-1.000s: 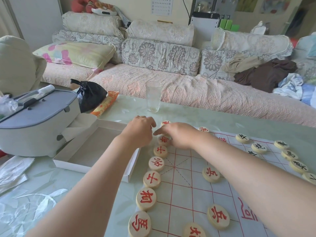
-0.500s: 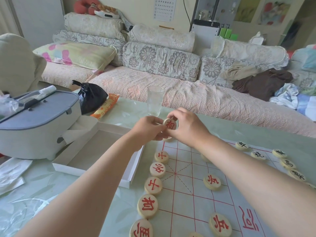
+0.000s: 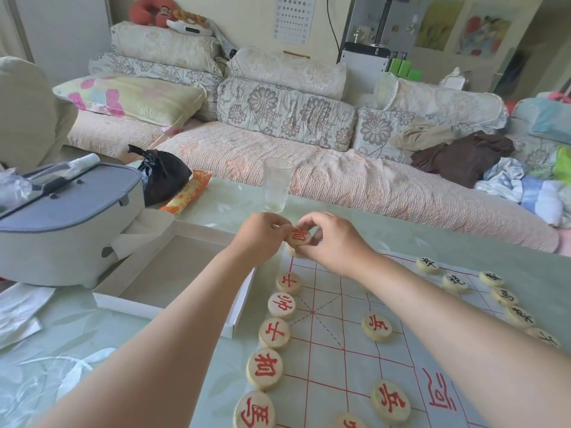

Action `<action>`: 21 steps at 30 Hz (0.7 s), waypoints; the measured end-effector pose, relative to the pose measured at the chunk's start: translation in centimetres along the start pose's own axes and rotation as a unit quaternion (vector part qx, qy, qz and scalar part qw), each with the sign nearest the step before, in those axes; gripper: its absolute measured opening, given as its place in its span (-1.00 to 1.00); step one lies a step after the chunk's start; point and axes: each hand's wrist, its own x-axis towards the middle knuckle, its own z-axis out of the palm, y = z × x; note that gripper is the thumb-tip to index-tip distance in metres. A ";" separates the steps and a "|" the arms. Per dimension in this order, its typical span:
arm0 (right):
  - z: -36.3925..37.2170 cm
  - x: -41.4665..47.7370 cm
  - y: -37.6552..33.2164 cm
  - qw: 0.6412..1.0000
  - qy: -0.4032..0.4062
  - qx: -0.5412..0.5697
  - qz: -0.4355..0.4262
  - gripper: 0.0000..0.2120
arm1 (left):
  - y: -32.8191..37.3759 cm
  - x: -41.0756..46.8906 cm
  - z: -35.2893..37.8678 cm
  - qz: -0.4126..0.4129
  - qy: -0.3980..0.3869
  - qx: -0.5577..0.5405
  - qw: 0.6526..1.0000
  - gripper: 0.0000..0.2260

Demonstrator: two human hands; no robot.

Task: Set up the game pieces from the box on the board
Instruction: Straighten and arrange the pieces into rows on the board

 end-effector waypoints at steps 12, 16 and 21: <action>3.6 -1.3 2.4 0.993 -0.040 -0.015 0.111 -0.77 | -2.9 -0.8 0.0 0.157 -0.017 0.277 0.948 -0.77; 3.5 -1.4 2.4 0.992 -0.044 0.007 0.118 -0.78 | -2.8 -1.0 0.6 0.162 -0.048 0.312 0.935 -0.79; 2.9 -1.9 3.2 0.990 -0.040 0.024 0.130 -0.78 | -2.7 -1.0 1.2 0.171 -0.049 0.331 0.927 -0.80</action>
